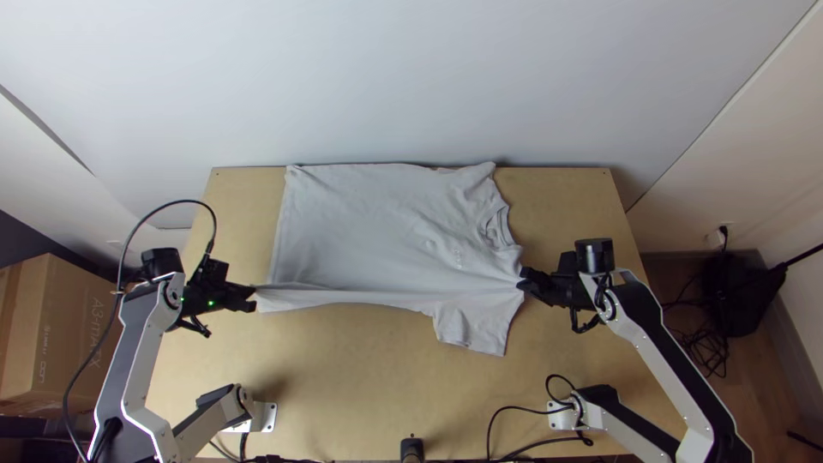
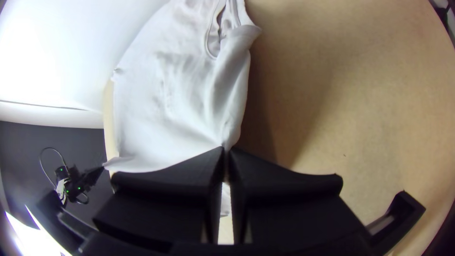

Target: Fold the t-shirt

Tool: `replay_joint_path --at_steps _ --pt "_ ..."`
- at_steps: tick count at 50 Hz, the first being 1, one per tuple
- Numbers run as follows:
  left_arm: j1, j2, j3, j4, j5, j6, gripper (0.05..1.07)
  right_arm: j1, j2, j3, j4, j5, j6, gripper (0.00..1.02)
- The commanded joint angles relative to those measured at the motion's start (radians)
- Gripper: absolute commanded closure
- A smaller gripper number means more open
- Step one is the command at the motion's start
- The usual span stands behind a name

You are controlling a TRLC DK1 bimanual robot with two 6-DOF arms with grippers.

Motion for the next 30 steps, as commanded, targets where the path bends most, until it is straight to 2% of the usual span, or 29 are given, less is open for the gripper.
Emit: replay_joint_path --at_steps 1,5,12,17,19,24,30 --pt "-0.016 -0.042 0.055 0.03 0.003 -0.117 1.05 -0.009 -0.033 -0.021 -0.012 0.004 0.024 1.0" --pt "-0.062 -0.052 0.101 0.041 -0.039 -0.237 1.05 -0.008 -0.039 -0.001 -0.012 0.012 0.021 1.0" --pt "-0.106 -0.093 0.153 0.039 -0.094 -0.378 1.05 0.017 -0.076 0.052 0.031 0.125 -0.056 1.0" --pt "-0.149 -0.107 0.205 0.039 -0.155 -0.455 1.05 0.017 -0.093 0.118 0.103 0.182 -0.068 1.0" --pt "-0.16 -0.104 0.238 0.044 -0.177 -0.49 1.05 0.014 -0.09 0.163 0.126 0.19 -0.102 1.0" --pt "-0.189 -0.084 0.322 0.098 -0.257 -0.565 1.05 0.014 -0.069 0.281 0.206 0.221 -0.237 1.0" --pt "-0.221 -0.036 0.462 0.168 -0.37 -0.637 1.05 0.012 -0.001 0.439 0.264 0.237 -0.331 1.0"
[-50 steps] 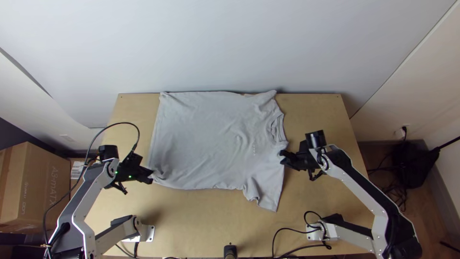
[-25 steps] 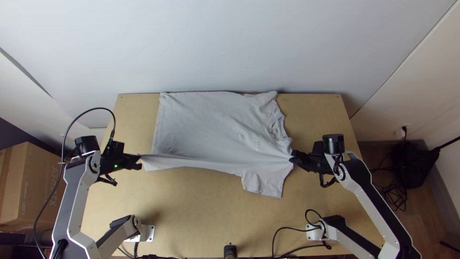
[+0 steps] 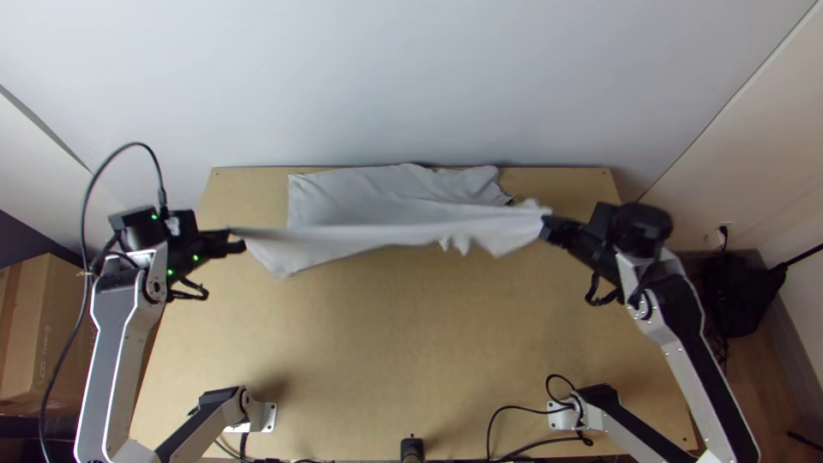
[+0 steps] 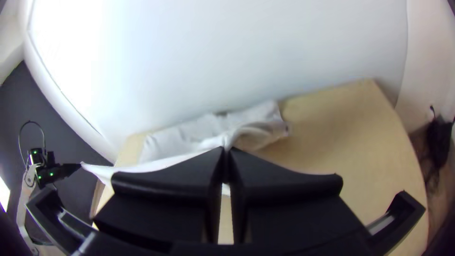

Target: Fold the t-shirt

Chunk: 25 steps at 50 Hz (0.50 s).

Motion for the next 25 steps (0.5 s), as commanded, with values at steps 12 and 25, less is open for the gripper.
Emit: replay_joint_path --at_steps 12,25 --pt "-0.017 0.138 0.41 0.165 -0.225 -0.131 1.05 -0.039 0.219 0.45 0.082 0.051 -0.207 1.0" --pt "-0.019 0.195 0.635 0.248 -0.32 -0.122 1.05 -0.054 0.296 0.671 0.11 0.063 -0.258 1.0"
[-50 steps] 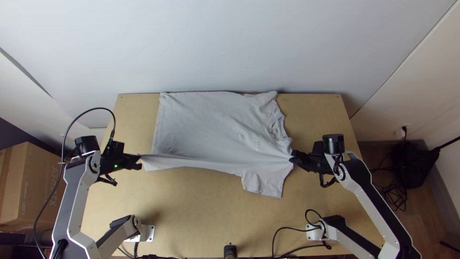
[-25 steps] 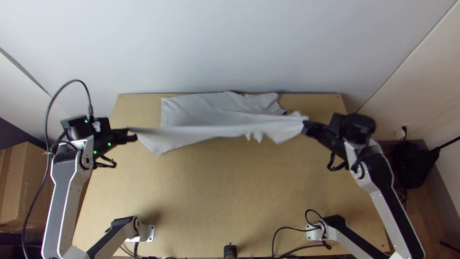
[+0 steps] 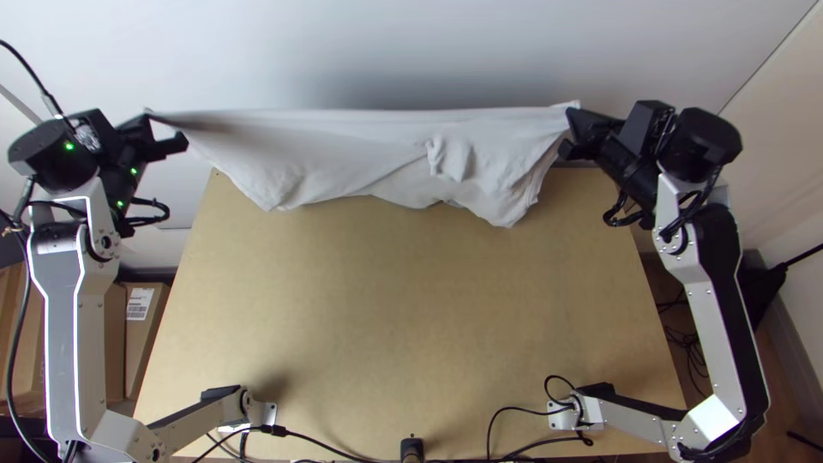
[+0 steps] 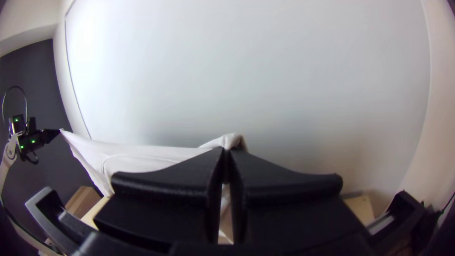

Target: Fold the t-shirt

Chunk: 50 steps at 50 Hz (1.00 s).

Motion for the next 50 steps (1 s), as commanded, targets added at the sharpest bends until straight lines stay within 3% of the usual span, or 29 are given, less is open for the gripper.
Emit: replay_joint_path --at_steps 1,17,27,39,50 --pt "0.013 0.007 0.106 0.054 -0.079 -0.023 1.05 -0.044 0.006 0.11 0.056 0.049 -0.029 1.0" --pt "0.015 -0.107 0.235 0.1 -0.146 -0.025 1.05 -0.055 -0.117 0.196 0.209 0.08 -0.032 1.0" --pt "0.016 -0.276 0.242 0.089 -0.151 -0.025 1.05 0.014 -0.325 0.207 0.188 0.078 -0.048 1.0" --pt "0.012 -0.484 0.202 0.065 -0.148 -0.026 1.05 0.011 -0.533 0.205 0.137 0.077 -0.014 1.0" --pt "0.016 -0.518 0.19 0.025 -0.148 -0.029 1.05 -0.007 -0.563 0.193 0.097 0.061 0.003 1.0"
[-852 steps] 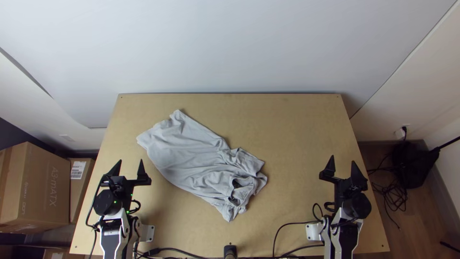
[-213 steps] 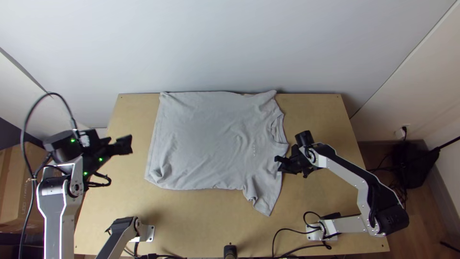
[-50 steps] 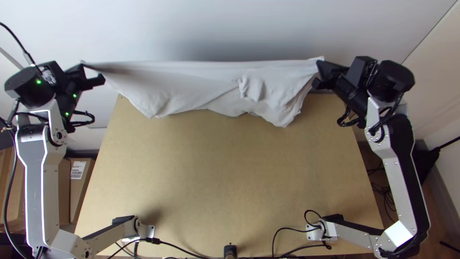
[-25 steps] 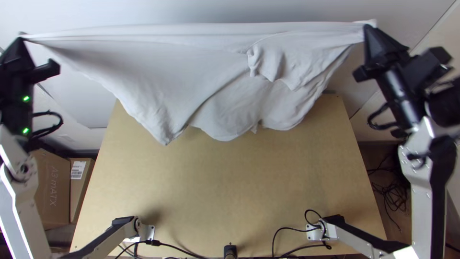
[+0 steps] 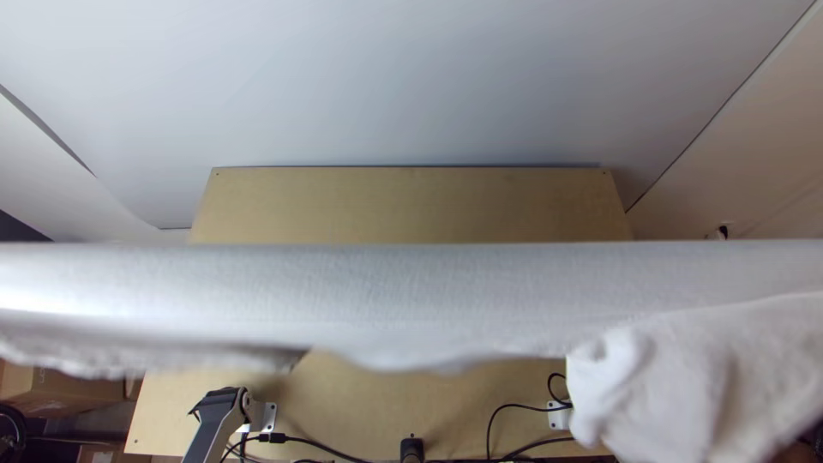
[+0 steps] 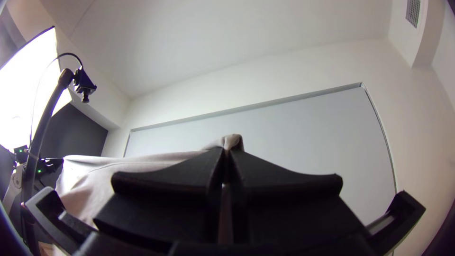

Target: Fold the t-shirt

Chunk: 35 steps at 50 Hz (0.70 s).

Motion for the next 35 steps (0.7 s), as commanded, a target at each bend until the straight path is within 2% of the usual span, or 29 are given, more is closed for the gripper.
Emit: replay_joint_path --at_steps 1,10,20,23,30,35 --pt "0.015 0.023 -0.033 -0.026 -0.054 -0.028 1.05 -0.014 0.012 -0.025 -0.012 0.054 0.026 1.0" --pt "0.012 -0.028 -0.274 -0.055 -0.048 -0.094 1.05 -0.014 -0.031 -0.253 -0.014 0.054 0.047 1.0" --pt "-0.06 -0.158 -0.78 -0.032 -0.01 -0.145 1.05 0.032 -0.174 -0.745 0.029 0.054 0.104 1.0" --pt "-0.094 -0.193 -0.944 -0.029 0.004 -0.165 1.05 0.06 -0.215 -0.905 0.052 0.056 0.144 1.0" --pt "-0.131 -0.204 -1.274 0.092 0.043 -0.182 1.05 0.107 -0.232 -1.219 0.137 0.056 0.165 1.0" --pt "-0.154 -0.1 -1.385 0.224 0.052 -0.194 1.05 0.109 -0.159 -1.385 0.249 0.056 0.177 1.0"
